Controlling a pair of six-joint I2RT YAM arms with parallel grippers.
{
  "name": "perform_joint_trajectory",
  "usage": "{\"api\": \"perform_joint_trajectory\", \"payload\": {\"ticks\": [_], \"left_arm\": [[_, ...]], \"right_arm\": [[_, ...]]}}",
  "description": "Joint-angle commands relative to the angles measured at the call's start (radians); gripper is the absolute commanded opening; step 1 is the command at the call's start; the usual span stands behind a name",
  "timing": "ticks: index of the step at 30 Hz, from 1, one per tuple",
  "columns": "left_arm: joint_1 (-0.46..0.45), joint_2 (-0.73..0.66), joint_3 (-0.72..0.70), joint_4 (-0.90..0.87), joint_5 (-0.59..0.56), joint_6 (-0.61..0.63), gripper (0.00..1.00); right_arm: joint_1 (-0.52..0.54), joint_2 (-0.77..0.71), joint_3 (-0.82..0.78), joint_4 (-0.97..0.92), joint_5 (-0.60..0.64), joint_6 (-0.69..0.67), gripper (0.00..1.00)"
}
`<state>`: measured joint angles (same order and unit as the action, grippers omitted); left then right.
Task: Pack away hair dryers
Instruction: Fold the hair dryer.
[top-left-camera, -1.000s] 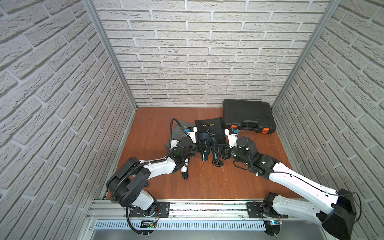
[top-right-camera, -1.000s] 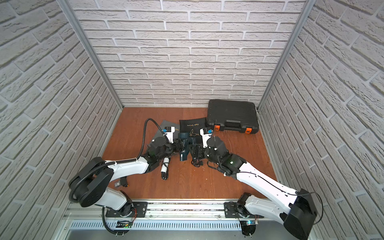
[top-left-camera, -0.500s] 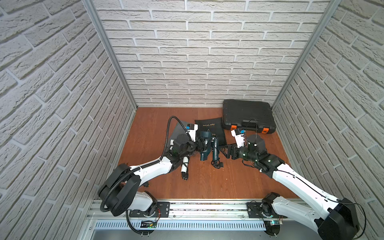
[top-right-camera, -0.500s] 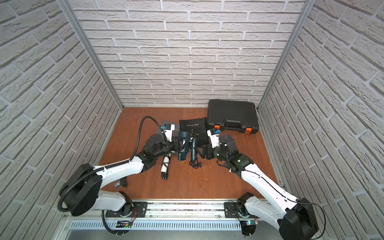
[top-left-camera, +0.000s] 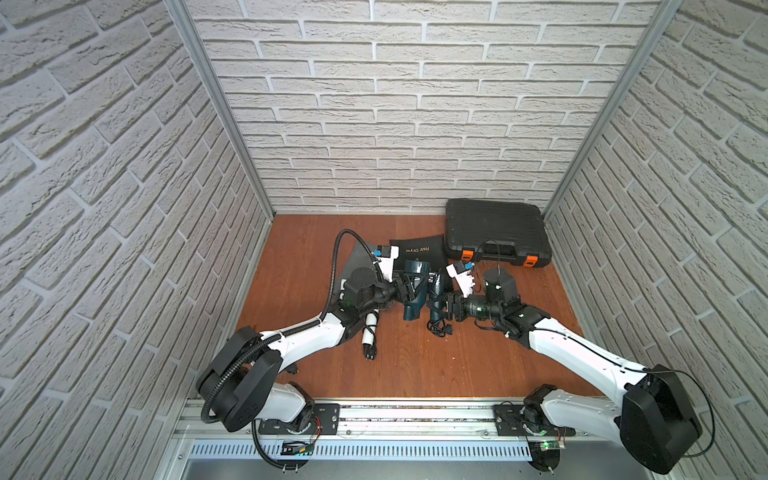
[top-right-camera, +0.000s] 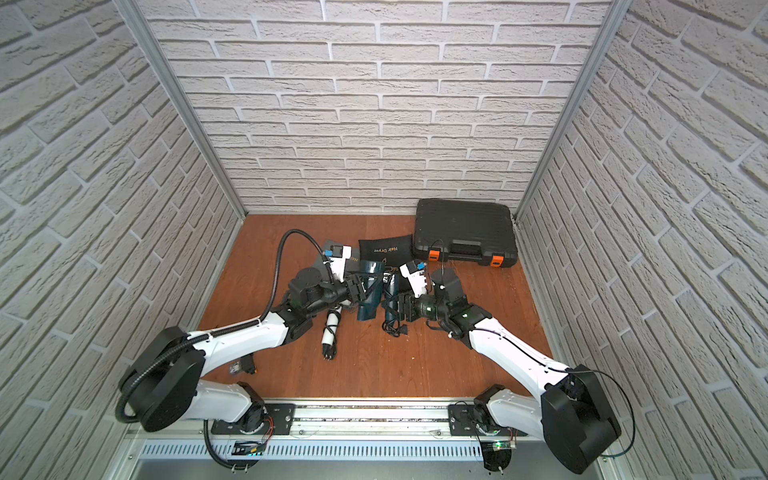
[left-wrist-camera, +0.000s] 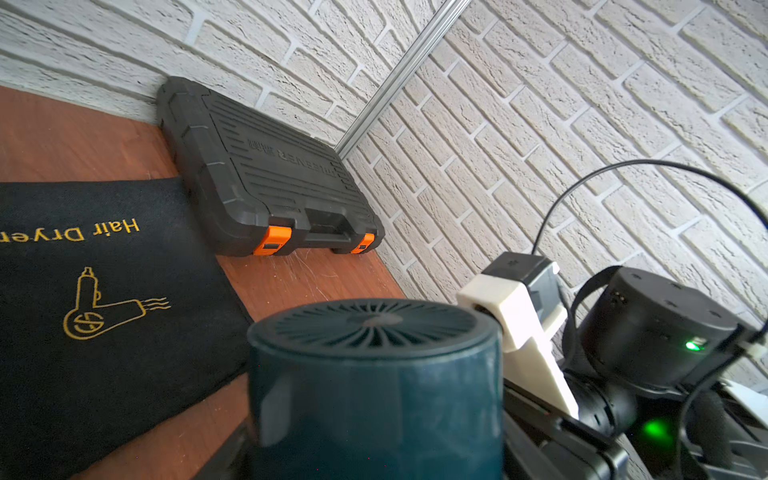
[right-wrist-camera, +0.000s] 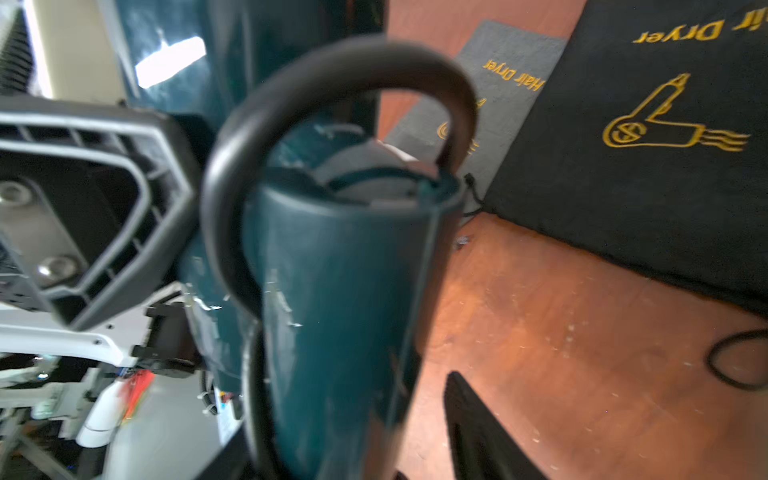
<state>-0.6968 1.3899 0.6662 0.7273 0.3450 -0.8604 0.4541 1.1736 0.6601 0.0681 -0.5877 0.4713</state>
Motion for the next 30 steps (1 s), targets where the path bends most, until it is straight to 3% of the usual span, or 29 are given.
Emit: {"api": "perform_joint_trajectory", "payload": {"ticks": [1,5,8,17,19,22,23,26,30], "left_arm": [[0.001,-0.002,0.004,0.154,0.024,-0.014,0.00],[-0.006,0.007,0.003,0.175,0.009,-0.014,0.00],[-0.021,0.023,0.001,0.205,-0.010,-0.012,0.00],[-0.042,0.080,-0.001,0.290,-0.034,-0.032,0.00],[-0.041,0.072,-0.009,0.286,-0.037,-0.031,0.00],[-0.035,0.052,-0.017,0.255,-0.045,-0.032,0.00],[-0.031,0.041,-0.019,0.242,-0.046,-0.031,0.00],[-0.025,0.012,-0.022,0.207,-0.047,-0.027,0.00],[-0.014,-0.011,-0.018,0.187,-0.042,-0.032,0.00]], "right_arm": [[-0.003,-0.003,-0.007,0.111,-0.045,0.033,0.43],[0.003,-0.003,-0.015,0.168,-0.057,0.096,0.24],[0.026,-0.009,-0.026,0.217,-0.037,0.140,0.17],[0.097,-0.018,-0.020,0.243,0.040,0.172,0.12],[0.095,-0.031,-0.013,0.197,0.055,0.152,0.16],[0.086,-0.055,0.003,0.097,0.100,0.109,0.30],[0.078,-0.063,0.006,0.075,0.108,0.102,0.41],[0.042,-0.081,0.002,0.061,0.098,0.102,0.53],[0.017,-0.078,0.006,0.070,0.062,0.098,0.56]]}}
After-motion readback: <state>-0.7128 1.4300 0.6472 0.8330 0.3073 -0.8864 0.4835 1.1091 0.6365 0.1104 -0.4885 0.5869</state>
